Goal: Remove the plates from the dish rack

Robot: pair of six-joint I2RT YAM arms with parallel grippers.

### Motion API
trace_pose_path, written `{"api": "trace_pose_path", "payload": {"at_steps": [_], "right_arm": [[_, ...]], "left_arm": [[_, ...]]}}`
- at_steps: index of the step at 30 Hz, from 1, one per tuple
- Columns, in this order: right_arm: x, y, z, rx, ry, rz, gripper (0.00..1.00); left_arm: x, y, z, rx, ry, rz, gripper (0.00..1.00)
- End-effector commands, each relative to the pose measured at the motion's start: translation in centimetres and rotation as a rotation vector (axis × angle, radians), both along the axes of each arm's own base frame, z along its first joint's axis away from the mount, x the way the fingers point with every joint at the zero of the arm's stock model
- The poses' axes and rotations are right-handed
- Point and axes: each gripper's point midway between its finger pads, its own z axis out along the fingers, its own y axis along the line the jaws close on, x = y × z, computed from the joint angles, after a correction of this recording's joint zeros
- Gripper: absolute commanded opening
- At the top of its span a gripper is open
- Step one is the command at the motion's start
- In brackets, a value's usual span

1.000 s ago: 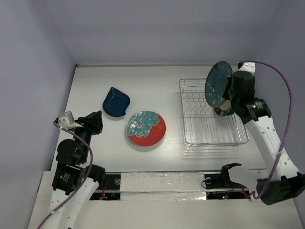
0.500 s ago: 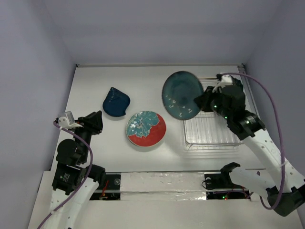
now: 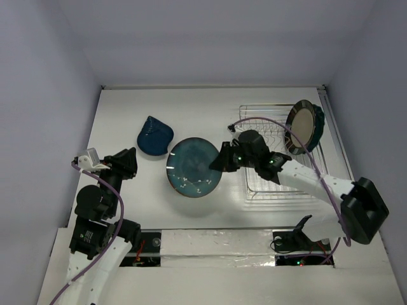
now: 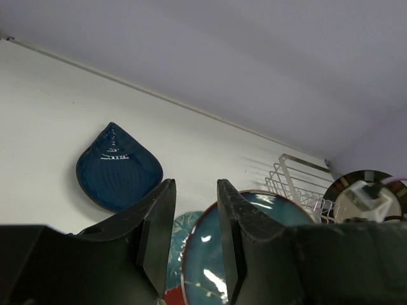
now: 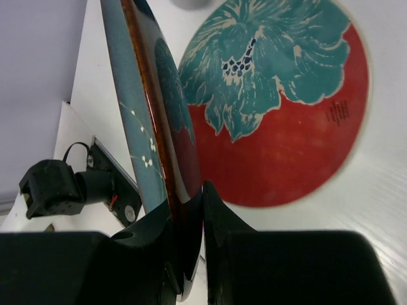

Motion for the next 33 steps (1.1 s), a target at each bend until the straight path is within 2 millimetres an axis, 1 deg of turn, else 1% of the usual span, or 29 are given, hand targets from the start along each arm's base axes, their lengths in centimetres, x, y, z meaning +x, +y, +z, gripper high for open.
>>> {"api": "trace_pose_path", "payload": {"at_steps": [1, 7, 11, 17, 24, 29, 31, 33], "right_arm": [[1.3, 4.2, 8.1, 0.311, -0.154, 0.062, 0.0], [2.6, 4.7, 6.3, 0.291, -0.137, 0.023, 0.0], [3.3, 4.7, 4.1, 0.259, -0.098, -0.017, 0.0], [3.6, 5.0, 1.5, 0.224, -0.055, -0.023, 0.0], [3.5, 4.6, 0.7, 0.229, -0.045, -0.045, 0.0], [3.3, 4.3, -1.2, 0.183, -0.015, -0.044, 0.0], [3.2, 4.3, -2.1, 0.171, -0.001, -0.04, 0.0], [3.1, 4.2, -2.5, 0.157, 0.008, -0.038, 0.02]], "left_arm": [[0.1, 0.0, 0.9, -0.006, -0.029, -0.001, 0.3], [0.4, -0.1, 0.6, 0.001, -0.017, 0.0, 0.3], [0.4, -0.1, 0.7, 0.003, -0.017, 0.0, 0.3], [0.3, -0.1, 0.8, 0.001, -0.022, 0.0, 0.31], [0.3, -0.1, 0.8, 0.001, -0.022, 0.0, 0.31], [0.0, 0.0, 1.1, -0.005, -0.039, 0.0, 0.31], [0.1, 0.0, 1.0, -0.001, -0.033, 0.0, 0.31], [0.2, 0.2, 1.0, 0.0, -0.03, 0.009, 0.31]]}}
